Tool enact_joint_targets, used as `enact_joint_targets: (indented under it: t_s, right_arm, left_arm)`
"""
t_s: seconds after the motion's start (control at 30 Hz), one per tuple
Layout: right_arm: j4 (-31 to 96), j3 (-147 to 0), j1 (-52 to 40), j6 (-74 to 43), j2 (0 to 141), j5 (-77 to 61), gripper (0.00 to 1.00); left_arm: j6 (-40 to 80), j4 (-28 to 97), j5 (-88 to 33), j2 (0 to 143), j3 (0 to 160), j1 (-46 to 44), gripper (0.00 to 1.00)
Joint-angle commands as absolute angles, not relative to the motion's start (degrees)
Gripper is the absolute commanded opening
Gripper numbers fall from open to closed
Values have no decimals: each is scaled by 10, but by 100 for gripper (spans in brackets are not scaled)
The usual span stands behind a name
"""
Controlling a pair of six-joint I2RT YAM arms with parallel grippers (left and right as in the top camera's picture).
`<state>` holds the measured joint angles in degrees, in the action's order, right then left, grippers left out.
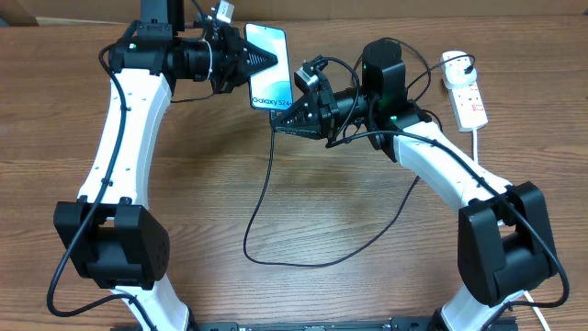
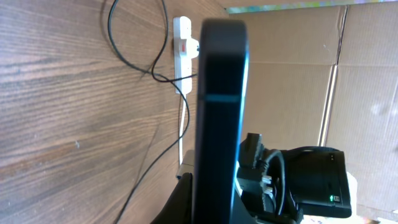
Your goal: Plug charger to phone and switch on socket
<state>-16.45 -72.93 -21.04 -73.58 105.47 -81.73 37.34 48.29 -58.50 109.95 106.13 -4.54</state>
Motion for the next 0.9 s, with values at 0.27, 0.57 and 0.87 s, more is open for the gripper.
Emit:
enact_joint_targets:
  t_s: [0.27, 0.57, 0.87]
  right_arm:
    - [-175, -731, -189, -741, 1047, -798, 4]
    - [-175, -731, -189, -742, 1047, -798, 4]
    - [-175, -731, -190, -750, 1047, -825, 26]
  left_arm:
    - [358, 505, -672, 1094, 1077, -37, 4]
    - [357, 505, -672, 1094, 1077, -37, 4]
    - [362, 489, -641, 1094, 1077, -37, 4]
